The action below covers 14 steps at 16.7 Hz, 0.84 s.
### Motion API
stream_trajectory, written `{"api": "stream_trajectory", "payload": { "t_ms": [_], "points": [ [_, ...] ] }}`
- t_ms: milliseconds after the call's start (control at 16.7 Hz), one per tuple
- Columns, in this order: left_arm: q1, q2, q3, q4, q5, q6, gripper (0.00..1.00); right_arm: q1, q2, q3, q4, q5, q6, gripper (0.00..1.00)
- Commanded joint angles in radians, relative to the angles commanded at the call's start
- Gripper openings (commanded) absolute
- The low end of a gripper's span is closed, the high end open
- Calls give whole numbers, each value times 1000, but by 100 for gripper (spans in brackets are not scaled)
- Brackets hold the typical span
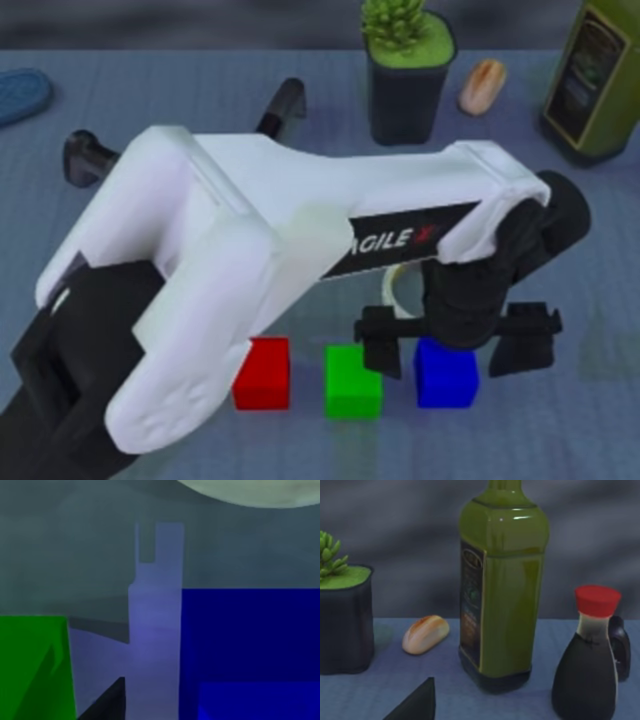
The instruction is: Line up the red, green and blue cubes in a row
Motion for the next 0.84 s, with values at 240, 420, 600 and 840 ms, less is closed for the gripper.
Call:
{"api": "stream_trajectory", "payload": {
  "t_ms": [240,420,600,840],
  "points": [
    [1,0,0,0,0,0,100,0,0,0,0,0,0,100],
    [2,-8,39,-42,0,0,100,0,0,0,0,0,0,100],
    [13,-31,121,-161,0,-2,100,0,0,0,0,0,0,100],
    [21,-54,186,-239,-1,-1,100,0,0,0,0,0,0,100]
  ]
}}
